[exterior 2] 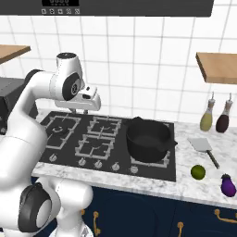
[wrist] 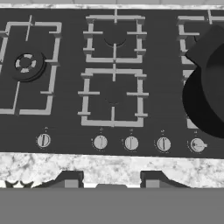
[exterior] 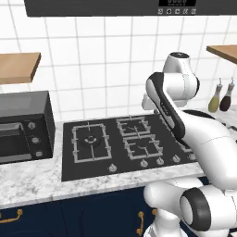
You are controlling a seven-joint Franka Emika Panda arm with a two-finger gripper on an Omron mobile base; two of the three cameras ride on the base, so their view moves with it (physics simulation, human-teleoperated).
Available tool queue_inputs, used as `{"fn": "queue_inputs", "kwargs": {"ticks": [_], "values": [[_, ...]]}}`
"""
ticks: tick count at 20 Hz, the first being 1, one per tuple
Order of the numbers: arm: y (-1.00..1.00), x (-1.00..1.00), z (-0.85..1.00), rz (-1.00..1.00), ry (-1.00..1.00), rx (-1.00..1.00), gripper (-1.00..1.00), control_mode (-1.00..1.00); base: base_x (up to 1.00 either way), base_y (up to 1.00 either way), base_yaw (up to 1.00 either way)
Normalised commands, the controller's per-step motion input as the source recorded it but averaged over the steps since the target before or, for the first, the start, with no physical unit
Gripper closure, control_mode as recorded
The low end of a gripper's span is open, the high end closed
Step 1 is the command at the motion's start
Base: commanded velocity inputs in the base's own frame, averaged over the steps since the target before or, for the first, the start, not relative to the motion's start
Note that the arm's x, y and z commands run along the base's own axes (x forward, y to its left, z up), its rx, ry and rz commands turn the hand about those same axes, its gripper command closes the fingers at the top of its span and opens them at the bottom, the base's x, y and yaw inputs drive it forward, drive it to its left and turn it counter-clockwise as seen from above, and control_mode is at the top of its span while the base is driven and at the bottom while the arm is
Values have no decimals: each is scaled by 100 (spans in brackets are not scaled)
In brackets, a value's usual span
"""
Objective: Put the eggplant and lime in the pot. Retrieve the spatula and lightly stir the vegetables in the pot.
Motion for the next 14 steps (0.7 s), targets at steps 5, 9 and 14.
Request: {"fn": "queue_inputs", "kwargs": {"ticks": [5,9,14], "values": [[0,0,0,0,0,0,-100,100,-4,-4,0],[0,0,0,0,0,0,-100,100,-6,-59,-1],[0,0,0,0,0,0,-100,100,-2,-88,-1]]}}
